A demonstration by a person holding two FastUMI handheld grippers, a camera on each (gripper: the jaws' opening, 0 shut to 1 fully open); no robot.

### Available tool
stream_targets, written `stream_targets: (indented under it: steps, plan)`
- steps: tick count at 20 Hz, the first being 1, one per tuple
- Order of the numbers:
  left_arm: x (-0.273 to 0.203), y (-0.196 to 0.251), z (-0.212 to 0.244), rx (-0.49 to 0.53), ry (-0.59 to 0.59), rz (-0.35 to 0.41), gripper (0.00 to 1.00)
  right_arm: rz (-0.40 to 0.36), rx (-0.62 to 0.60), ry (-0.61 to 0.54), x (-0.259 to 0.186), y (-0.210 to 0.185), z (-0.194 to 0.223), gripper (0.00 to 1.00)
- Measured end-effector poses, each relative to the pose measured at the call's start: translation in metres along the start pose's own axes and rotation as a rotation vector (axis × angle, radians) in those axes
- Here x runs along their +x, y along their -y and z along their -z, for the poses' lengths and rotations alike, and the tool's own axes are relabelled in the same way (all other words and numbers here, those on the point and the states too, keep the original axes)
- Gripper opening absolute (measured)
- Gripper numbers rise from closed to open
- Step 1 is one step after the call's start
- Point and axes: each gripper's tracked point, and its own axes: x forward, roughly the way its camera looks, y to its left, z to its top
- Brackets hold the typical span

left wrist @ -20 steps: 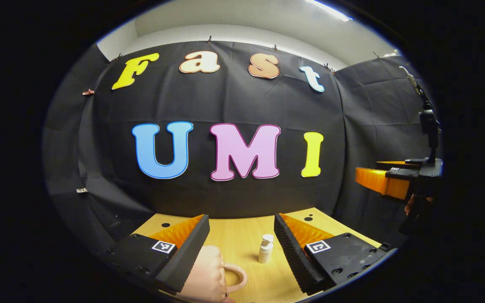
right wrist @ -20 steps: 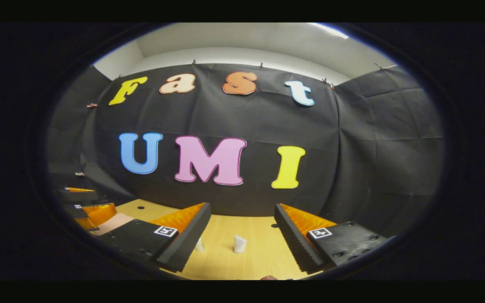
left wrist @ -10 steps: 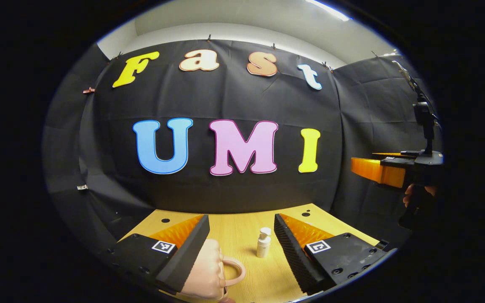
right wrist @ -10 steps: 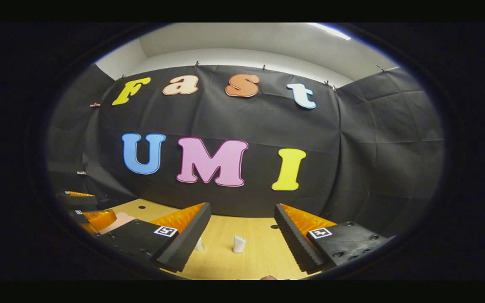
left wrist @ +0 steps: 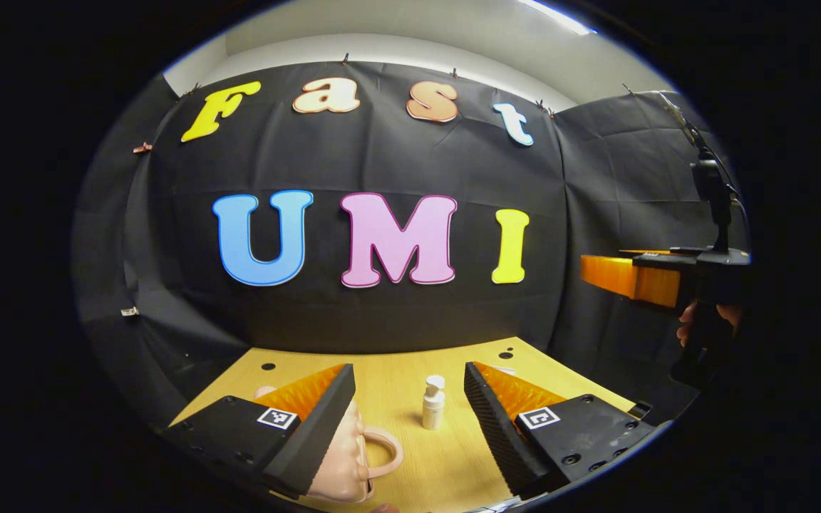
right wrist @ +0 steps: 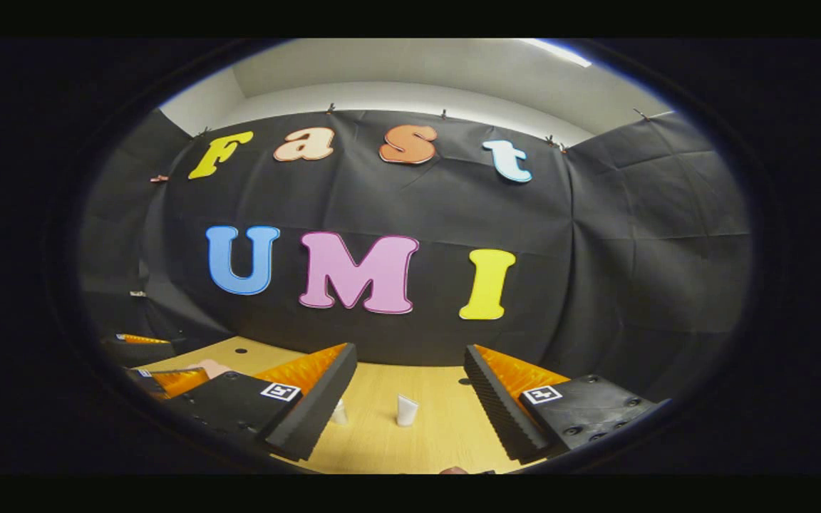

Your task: First open the suitcase, pack the skin care products into it, and then close the suitcase.

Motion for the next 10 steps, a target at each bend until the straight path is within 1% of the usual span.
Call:
stream_targets:
  steps: [3,5,7,10]
  plan:
    - [0.012,0.012,0.042,-0.087,-0.123,0.052,0.97,-0.009,-0.004,0.0,0.002,-0.001,0.003,0.96]
    - [0.026,-0.001,0.068,-0.117,-0.186,0.023,0.97,-0.013,-0.012,0.006,0.005,-0.002,0.002,0.96]
    - [0.048,-0.006,0.111,-0.13,-0.319,-0.009,0.97,-0.028,0.002,0.003,0.011,-0.004,0.004,0.96]
    - [0.073,-0.012,0.149,-0.117,-0.418,-0.048,0.98,-0.044,0.0,0.013,0.014,-0.006,0.005,0.96]
